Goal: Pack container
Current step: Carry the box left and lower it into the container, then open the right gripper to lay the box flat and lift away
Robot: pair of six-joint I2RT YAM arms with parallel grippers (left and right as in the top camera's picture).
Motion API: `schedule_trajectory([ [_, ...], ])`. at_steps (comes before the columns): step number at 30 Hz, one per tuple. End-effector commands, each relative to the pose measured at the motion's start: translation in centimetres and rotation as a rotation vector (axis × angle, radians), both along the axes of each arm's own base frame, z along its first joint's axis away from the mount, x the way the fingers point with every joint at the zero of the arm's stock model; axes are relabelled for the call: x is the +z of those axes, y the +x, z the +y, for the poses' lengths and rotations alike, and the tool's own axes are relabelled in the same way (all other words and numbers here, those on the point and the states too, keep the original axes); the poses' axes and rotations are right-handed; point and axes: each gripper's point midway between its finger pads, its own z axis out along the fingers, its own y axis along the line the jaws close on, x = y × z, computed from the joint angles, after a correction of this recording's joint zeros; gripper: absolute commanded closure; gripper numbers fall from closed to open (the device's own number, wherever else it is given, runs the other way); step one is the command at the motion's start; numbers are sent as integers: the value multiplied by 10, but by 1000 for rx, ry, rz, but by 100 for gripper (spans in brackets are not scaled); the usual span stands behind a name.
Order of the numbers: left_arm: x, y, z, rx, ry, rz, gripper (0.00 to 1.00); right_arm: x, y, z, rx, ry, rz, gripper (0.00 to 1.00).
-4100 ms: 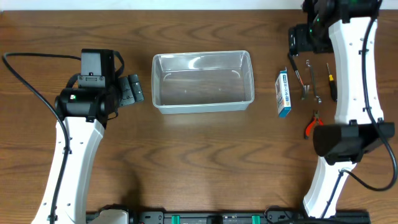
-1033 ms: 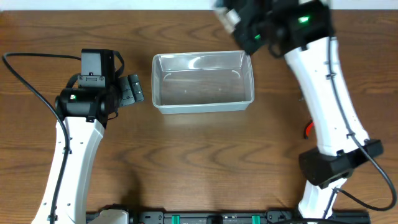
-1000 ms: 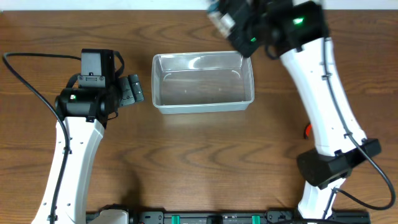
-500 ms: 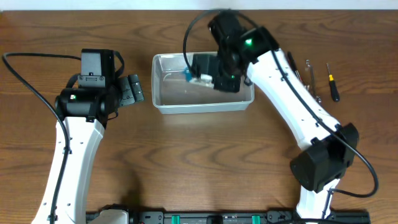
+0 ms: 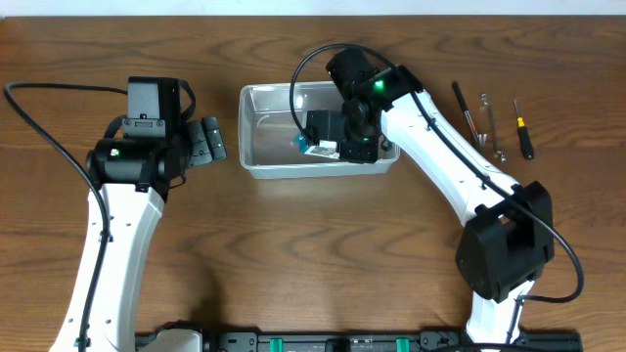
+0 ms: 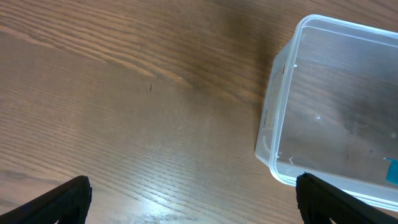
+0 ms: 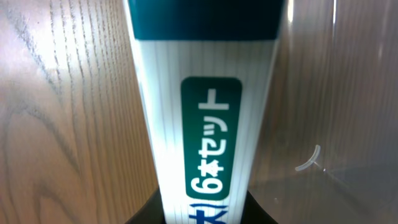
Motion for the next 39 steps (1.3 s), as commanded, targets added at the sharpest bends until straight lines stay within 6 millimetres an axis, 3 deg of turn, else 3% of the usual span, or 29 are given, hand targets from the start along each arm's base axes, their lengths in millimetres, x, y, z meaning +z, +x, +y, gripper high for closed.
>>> schedule_trajectory([
  [1, 4, 1, 4, 17, 10, -9, 2, -3, -2, 5, 23, 11, 8, 86],
  [5, 4, 1, 4, 17, 10, -10, 2, -3, 1, 7, -4, 23, -1, 44],
  [8, 4, 1, 4, 17, 10, -9, 2, -2, 4, 8, -45, 36, -5, 32],
  [21, 4, 1, 4, 17, 10, -9, 2, 1, 14, 14, -97, 69, -33, 23],
  [28, 4, 1, 4, 17, 10, -10, 2, -1, 4, 11, -93, 57, 7, 17],
  [39, 4, 1, 4, 17, 10, -10, 2, -16, 2, 16, -88, 63, 51, 19],
])
